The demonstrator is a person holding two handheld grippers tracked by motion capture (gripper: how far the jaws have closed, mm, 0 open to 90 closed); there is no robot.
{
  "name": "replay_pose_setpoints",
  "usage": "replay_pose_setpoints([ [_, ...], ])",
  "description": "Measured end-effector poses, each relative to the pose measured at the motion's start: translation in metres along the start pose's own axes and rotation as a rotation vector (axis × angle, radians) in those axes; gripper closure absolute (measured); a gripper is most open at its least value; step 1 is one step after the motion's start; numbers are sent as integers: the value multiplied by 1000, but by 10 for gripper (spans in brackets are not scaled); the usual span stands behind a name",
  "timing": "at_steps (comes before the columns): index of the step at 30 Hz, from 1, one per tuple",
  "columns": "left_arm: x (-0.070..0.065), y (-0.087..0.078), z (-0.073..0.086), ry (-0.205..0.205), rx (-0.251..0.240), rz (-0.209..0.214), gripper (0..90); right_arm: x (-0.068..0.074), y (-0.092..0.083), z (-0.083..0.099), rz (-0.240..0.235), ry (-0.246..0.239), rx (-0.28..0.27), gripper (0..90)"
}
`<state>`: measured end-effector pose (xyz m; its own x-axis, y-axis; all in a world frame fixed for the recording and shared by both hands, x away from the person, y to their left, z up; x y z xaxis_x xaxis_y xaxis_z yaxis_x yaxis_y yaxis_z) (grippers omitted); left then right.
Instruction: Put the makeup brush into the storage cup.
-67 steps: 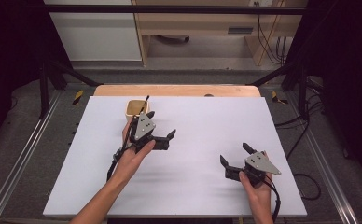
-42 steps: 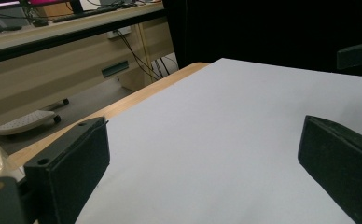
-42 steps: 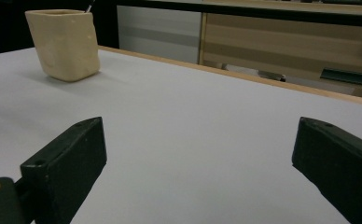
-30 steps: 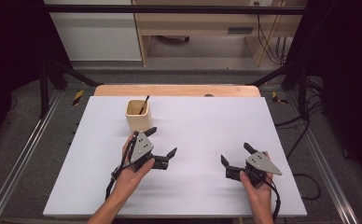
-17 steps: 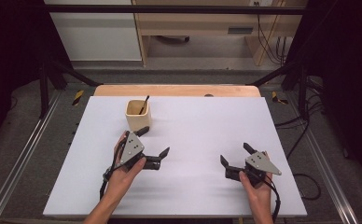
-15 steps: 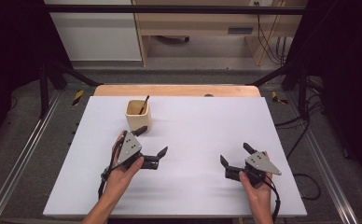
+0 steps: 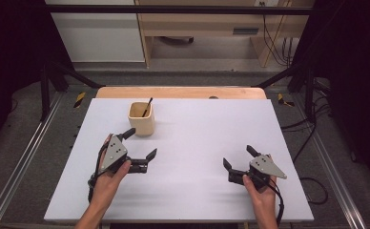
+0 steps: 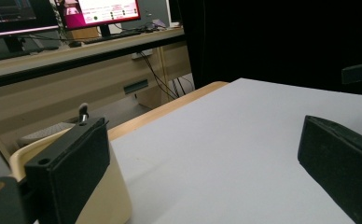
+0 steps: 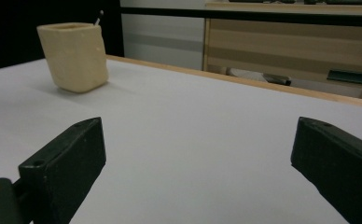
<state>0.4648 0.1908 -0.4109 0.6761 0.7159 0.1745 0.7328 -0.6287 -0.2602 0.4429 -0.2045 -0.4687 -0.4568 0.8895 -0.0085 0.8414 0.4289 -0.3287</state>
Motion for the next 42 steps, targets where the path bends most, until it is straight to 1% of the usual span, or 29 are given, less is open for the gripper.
replay_pose_setpoints([
  [1,2,-3,0,0,-7,5,22,1,-1,-2,-9,8,-5,35],
  [2,4,-6,1,-11,-4,11,22,2,-1,-5,-11,12,-11,36],
  [3,5,-8,1,-19,-14,4,22,3,-1,-7,-14,19,-16,36],
  [4,7,-12,1,-11,-24,-3,22,3,-1,-10,-16,16,-13,37],
  [7,12,-21,1,-22,-39,-12,22,2,-3,-18,-4,6,-11,44],
  [8,14,-23,1,-28,-43,-13,21,1,-5,-20,3,4,-2,44],
  [11,20,-31,2,-27,-43,-33,22,-3,-10,-22,7,9,-4,45],
  [16,28,-40,6,-48,-37,-50,22,-15,-18,-22,36,-8,-6,45],
  [17,29,-41,8,-60,-31,-50,22,-17,-19,-22,39,-7,-6,45],
  [18,31,-42,9,-54,-36,-57,22,-18,-20,-22,42,-7,-10,46],
  [19,32,-44,11,-60,-35,-61,22,-20,-21,-22,45,-6,-10,45],
  [20,32,-45,13,-74,-28,-60,22,-21,-22,-22,51,-11,-12,46],
  [25,39,-51,24,-91,-14,-74,22,-30,-27,-18,80,-23,-18,42],
  [27,42,-53,29,-95,-6,-81,22,-33,-29,-15,86,-15,-19,41],
  [32,49,-61,38,-110,-3,-102,22,-41,-34,-12,101,-14,-11,36],
  [34,51,-63,42,-124,-5,-107,22,-44,-36,-11,106,-15,-8,33],
  [36,52,-65,47,-134,1,-111,22,-45,-38,-9,114,-20,-2,33],
  [39,53,-68,54,-137,14,-119,22,-47,-39,-5,124,-23,-3,35],
  [42,54,-70,60,-152,6,-115,23,-49,-40,-2,130,-22,-4,40],
])
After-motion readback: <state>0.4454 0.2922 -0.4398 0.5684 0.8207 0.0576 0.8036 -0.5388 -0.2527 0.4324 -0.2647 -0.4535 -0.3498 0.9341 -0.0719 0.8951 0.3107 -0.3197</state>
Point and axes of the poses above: each handheld gripper's, and its own axes: y roughly forward along the jaws, z roughly out of its underside, x roughly to its left, the point moved 2 cm from there along y, roughly forward along the jaws, and after that the axes turned 9 degrees about x, right-handed, at the moved point
